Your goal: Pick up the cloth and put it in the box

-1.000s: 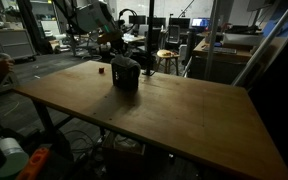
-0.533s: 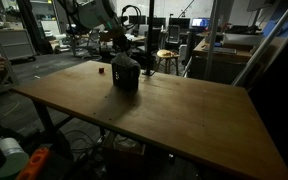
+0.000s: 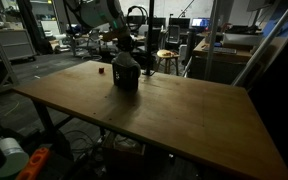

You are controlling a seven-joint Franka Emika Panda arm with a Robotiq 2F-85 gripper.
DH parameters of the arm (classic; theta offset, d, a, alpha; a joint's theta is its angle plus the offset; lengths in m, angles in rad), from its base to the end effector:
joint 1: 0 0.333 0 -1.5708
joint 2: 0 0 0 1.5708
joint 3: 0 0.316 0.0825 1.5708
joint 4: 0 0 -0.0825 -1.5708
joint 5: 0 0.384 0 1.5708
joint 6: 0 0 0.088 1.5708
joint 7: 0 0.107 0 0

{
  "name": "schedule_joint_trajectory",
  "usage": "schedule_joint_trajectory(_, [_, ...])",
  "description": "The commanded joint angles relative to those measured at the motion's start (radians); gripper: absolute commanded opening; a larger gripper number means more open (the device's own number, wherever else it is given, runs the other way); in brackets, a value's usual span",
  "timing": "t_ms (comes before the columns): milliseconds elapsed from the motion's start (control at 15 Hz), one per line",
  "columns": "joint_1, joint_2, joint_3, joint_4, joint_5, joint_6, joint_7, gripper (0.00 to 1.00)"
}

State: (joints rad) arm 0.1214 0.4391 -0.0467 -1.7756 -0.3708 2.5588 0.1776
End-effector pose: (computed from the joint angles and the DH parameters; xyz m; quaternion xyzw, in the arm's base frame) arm 0.6814 0.0596 0.3478 0.9725 0.0881 0.1832 0.1134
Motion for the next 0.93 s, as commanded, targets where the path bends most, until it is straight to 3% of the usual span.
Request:
schedule_joint_trajectory(0, [-0.013,-0.068,-0.009,-0.109,0.042,0.047,0.012,0.04])
schedule_joint_trajectory(867, [-0.004,-0.290,-0.013,-0.360,0.017,0.079,0.135,0.04])
